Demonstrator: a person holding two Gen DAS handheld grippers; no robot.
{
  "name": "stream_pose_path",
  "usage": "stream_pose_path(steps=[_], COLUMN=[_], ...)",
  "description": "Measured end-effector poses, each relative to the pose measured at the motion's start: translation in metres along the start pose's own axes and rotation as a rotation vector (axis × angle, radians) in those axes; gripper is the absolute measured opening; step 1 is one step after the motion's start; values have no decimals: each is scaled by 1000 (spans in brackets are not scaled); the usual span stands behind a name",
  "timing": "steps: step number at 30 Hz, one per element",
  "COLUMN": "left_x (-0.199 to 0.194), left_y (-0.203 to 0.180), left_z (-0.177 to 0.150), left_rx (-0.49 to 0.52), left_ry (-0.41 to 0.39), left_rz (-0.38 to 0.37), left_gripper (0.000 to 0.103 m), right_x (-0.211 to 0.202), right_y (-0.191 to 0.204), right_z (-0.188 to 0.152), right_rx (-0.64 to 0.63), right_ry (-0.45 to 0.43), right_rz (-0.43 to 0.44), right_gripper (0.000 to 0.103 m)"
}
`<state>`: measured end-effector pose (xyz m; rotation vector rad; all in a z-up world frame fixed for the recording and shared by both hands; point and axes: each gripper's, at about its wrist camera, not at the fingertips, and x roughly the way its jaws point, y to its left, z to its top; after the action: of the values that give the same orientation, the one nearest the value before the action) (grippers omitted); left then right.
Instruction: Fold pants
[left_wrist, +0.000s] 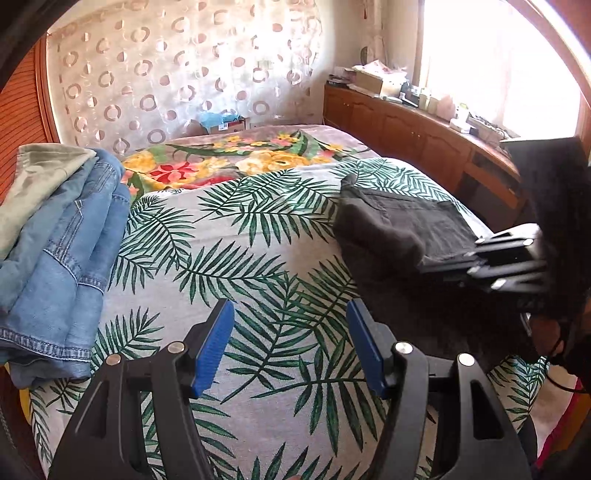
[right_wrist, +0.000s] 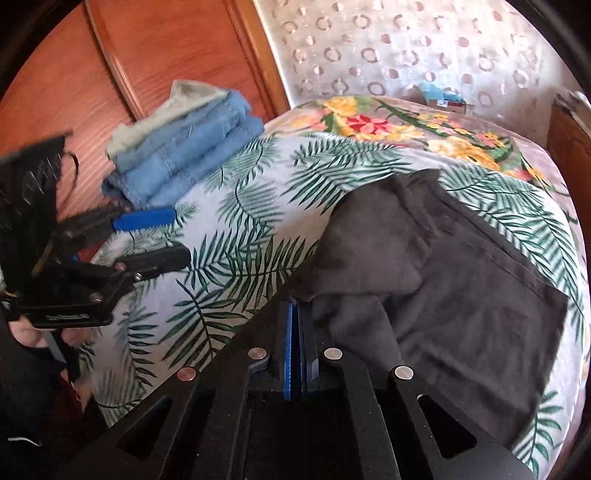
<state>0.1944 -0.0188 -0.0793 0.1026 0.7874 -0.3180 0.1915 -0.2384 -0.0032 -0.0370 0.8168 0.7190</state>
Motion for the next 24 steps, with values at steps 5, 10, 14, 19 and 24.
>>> stream_pose_path(steps=[5,10,14,19,24], left_x=[-3,-5,-6,-8,-19], left_y=[-1,-5,-7,-4,10], left_z=[0,0,-1,-2,-7], left_rx=[1,11,23,21,-3], left_ry=[-6,-10,-10,-11,-22], left_rz=[0,-5,-8,-2,14], left_gripper=[64,64,64,64,64], right_x=[-32,-32,-23,0,4], right_y=[-12,-34,-36,-31,6], right_z=[-1,4,11,32,54], right_rx=[50,119,141,149,78], right_ry=[-64,-64,-58,-42,-106], right_rz=[-54,-98,-70,-104,-45], right_gripper=[15,26,27,22,3])
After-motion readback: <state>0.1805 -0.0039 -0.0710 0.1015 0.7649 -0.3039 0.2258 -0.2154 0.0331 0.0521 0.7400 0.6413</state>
